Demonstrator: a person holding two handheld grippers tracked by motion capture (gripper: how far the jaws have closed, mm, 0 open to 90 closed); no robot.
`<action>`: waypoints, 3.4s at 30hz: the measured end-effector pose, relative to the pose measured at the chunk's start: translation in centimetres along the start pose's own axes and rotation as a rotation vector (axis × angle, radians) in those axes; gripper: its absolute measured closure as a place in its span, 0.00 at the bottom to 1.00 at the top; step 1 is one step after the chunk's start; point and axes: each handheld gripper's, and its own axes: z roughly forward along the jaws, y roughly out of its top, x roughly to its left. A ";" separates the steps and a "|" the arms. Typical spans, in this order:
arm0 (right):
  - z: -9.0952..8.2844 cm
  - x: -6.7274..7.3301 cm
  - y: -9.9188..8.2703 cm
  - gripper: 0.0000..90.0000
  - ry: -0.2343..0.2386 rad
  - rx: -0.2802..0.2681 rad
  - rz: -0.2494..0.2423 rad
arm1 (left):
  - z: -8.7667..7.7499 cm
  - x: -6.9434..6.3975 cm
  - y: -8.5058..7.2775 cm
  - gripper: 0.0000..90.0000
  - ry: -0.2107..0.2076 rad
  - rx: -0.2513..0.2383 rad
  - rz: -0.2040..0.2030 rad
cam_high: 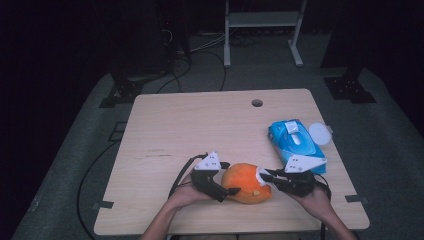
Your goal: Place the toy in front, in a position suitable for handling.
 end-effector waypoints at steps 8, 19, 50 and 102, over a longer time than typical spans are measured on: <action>-0.3 0.8 -0.2 0.90 0.008 0.003 -0.001 | 0.6 0.2 -0.4 0.31 -0.074 0.002 -0.108; 0.1 0.4 2.1 0.90 -0.078 -0.062 -0.040 | -1.2 -0.1 0.7 0.42 0.151 -0.103 0.197; 3.0 3.1 3.6 0.90 -0.090 -0.025 -0.194 | 0.4 -0.6 0.7 0.32 0.184 -0.003 0.177; 1.6 0.6 3.2 0.90 -0.169 0.012 -0.097 | 1.1 -1.4 -0.5 0.33 0.178 0.030 0.195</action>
